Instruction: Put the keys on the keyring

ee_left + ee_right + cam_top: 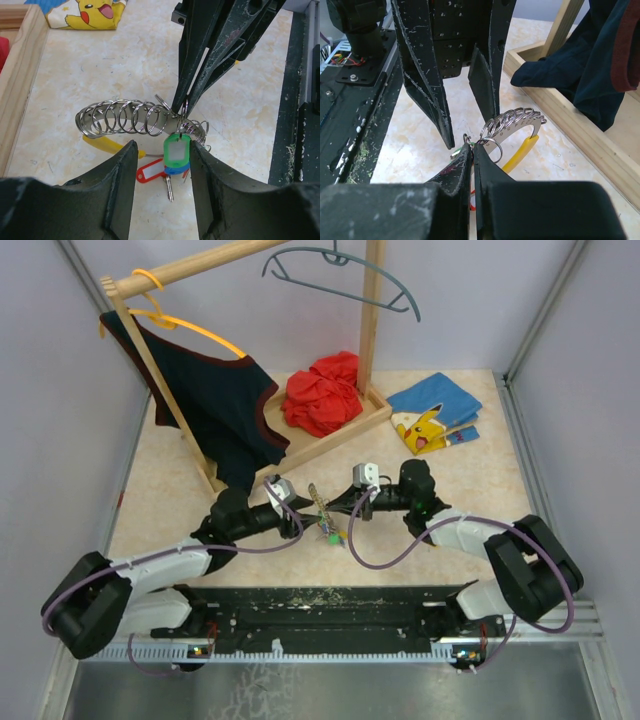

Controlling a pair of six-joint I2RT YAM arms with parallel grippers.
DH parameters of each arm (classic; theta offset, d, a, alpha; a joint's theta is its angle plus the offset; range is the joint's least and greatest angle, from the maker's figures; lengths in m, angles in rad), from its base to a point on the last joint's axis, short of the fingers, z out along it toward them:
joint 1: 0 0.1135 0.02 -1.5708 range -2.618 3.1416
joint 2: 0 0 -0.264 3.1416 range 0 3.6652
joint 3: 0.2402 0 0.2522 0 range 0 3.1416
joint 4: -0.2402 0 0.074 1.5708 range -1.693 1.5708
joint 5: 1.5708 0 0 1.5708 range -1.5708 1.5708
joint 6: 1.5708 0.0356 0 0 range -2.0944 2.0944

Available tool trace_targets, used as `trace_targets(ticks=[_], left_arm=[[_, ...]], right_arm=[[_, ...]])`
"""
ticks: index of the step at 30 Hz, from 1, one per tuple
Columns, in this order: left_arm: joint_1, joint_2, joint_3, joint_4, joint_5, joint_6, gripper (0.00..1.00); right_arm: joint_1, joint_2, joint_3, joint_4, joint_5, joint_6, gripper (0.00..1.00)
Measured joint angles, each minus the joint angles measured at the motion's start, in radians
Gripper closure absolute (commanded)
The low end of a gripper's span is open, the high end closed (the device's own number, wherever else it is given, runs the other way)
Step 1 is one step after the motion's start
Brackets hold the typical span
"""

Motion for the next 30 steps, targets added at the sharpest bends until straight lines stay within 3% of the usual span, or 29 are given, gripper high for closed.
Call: trace_targets(ticks=[10,18,30], left_arm=[[0.000,0.067,-0.001,0.104,0.033,-0.038,0.54],[0.000,0.120,0.001,0.134,0.061,-0.043,0.95],[0.000,0.199,0.027,0.159,0.134,-0.043,0.86]], right_arm=[[0.000,0.000,-0.007,0.058,-0.005,0.044,1.00],[-0.001,0.008,-0.040,0.171,-0.009,0.117,1.00],[-0.002,0.117,-0.073,0.521,-0.026,0.356,1.00]])
